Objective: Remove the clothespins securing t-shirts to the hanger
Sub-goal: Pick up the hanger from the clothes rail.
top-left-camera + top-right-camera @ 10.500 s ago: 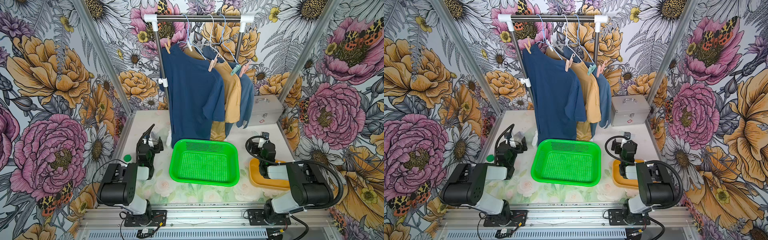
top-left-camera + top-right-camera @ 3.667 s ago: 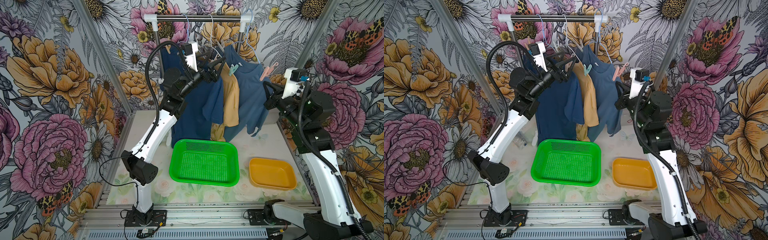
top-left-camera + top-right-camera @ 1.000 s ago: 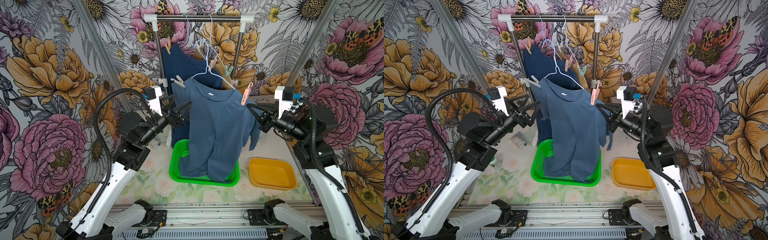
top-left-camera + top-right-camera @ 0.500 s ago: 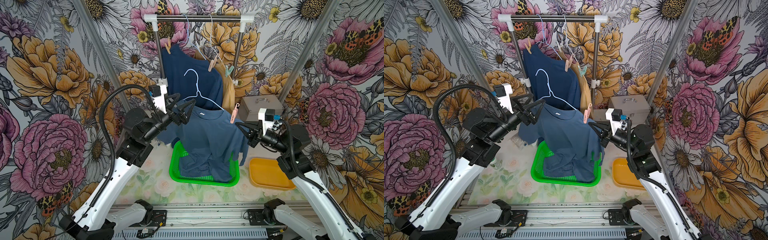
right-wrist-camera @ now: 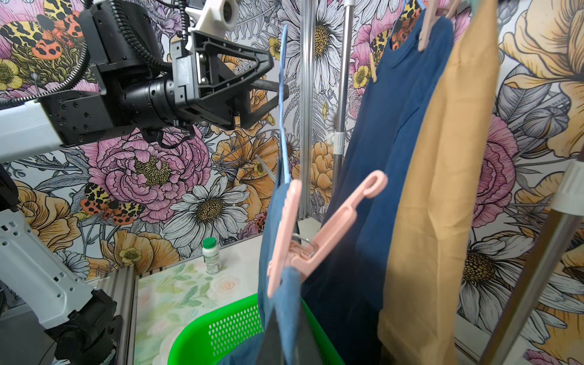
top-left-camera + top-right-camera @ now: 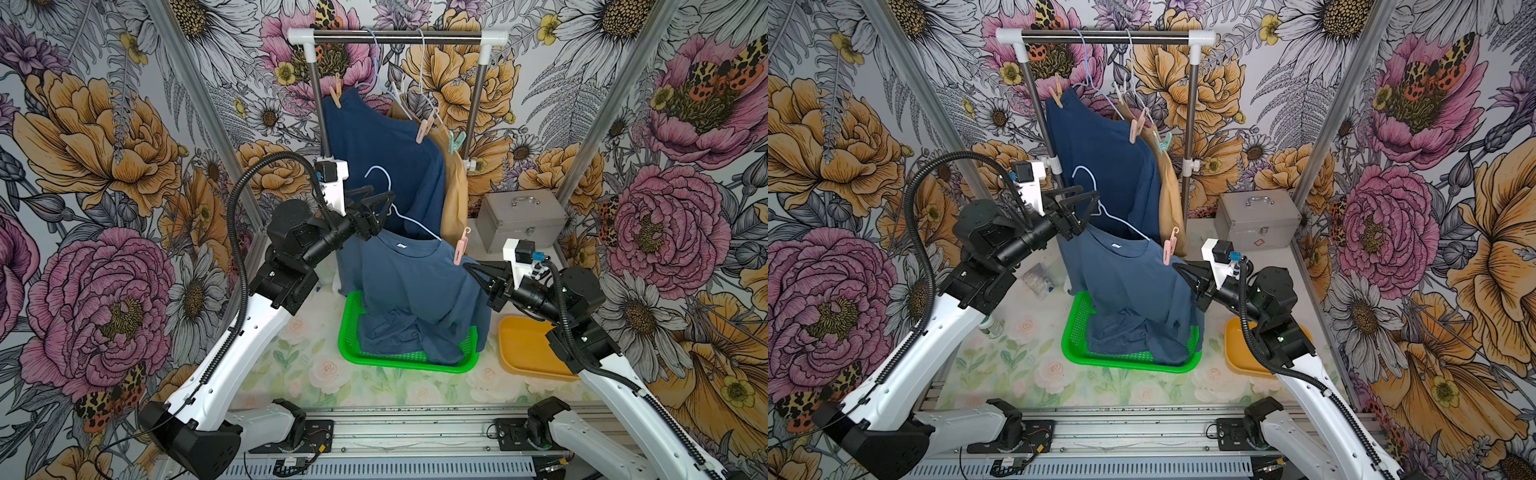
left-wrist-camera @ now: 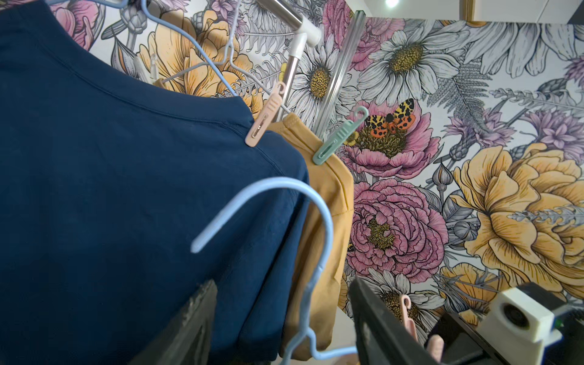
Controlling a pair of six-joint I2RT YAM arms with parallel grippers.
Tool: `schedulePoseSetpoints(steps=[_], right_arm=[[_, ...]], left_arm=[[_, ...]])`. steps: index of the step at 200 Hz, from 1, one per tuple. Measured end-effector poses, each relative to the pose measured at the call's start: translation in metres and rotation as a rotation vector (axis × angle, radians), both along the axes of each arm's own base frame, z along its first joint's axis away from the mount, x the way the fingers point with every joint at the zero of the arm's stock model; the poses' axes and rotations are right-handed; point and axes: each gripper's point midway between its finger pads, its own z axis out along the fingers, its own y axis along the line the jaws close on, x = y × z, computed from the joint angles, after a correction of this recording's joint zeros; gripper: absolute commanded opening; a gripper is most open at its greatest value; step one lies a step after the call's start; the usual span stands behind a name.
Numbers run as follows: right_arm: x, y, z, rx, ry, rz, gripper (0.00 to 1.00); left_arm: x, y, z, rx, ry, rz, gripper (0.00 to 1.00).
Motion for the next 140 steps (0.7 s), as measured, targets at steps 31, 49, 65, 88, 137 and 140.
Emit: schedulePoseSetpoints(steps=[31,49,65,88,137,140], right_arm=[[0.001,0.000,0.000,-0.001,-0.002,-0.005,0.00],[0.001,0.000,0.000,-0.004,-0.007,-0.011,0.00],[0.002,0.000,0.000,-0.009,-0.013,-0.013,0.00],[0.003,0.000,-0.001,-0.013,-0.015,-0.014,0.00],[0.006,0.002,-0.005,-0.026,-0.015,-0.015,0.00],[0.006,0.002,-0.005,-0.027,-0.016,-0.015,0.00]], left_arm=[[0.010,-0.006,-0.006,0.008,0.026,-0.018,0.49],[0.010,-0.010,-0.007,0.007,0.032,-0.036,0.46],[0.009,-0.013,-0.009,0.009,0.039,-0.048,0.44],[0.008,-0.019,-0.012,0.010,0.047,-0.065,0.40],[0.012,-0.034,-0.021,0.008,0.082,-0.109,0.19],[0.012,-0.034,-0.021,0.007,0.085,-0.110,0.18]])
